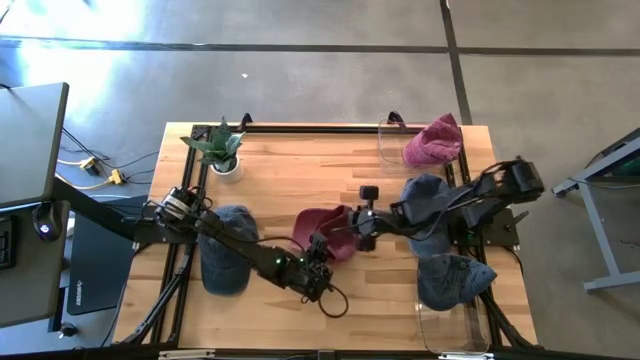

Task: Pick & Place hat
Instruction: Put the red cap into the top transparent bin

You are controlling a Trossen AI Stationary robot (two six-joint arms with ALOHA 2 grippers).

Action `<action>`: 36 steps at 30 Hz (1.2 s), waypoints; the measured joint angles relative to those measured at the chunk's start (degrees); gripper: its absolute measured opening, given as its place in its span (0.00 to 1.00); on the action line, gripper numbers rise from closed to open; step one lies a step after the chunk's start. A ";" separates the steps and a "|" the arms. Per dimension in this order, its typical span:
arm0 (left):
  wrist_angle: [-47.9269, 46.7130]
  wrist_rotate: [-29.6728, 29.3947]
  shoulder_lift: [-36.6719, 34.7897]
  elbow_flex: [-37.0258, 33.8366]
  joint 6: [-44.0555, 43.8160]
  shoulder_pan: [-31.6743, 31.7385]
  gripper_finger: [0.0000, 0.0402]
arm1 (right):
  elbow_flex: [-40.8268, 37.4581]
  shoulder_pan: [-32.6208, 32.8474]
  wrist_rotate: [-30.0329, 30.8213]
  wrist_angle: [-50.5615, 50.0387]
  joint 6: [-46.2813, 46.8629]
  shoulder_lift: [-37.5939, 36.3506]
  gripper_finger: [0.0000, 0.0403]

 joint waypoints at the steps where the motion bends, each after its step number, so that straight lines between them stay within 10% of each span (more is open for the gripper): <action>1: -0.01 -0.04 0.00 0.00 0.00 0.00 0.09 | 0.00 0.55 -3.13 -1.86 -0.82 -1.52 0.01; 5: 0.05 0.08 0.00 0.00 -0.02 0.02 0.09 | 0.09 2.91 -16.36 -10.19 -6.64 -4.88 0.02; 12: 0.08 0.51 0.00 0.00 -0.02 0.02 0.09 | 0.02 7.32 -18.19 -14.08 -22.88 -2.29 0.26; 20: 0.01 1.06 0.00 0.00 -0.04 0.02 0.09 | 0.16 10.42 -1.28 -8.27 -41.73 7.19 0.52; 29: 0.05 1.05 0.00 -0.02 -0.17 0.02 0.09 | 0.09 9.69 0.90 -1.15 -43.75 10.58 0.42; 36: 0.17 0.51 0.00 -0.02 -0.42 0.04 0.09 | -0.02 8.34 -7.44 -0.34 -34.18 10.26 0.09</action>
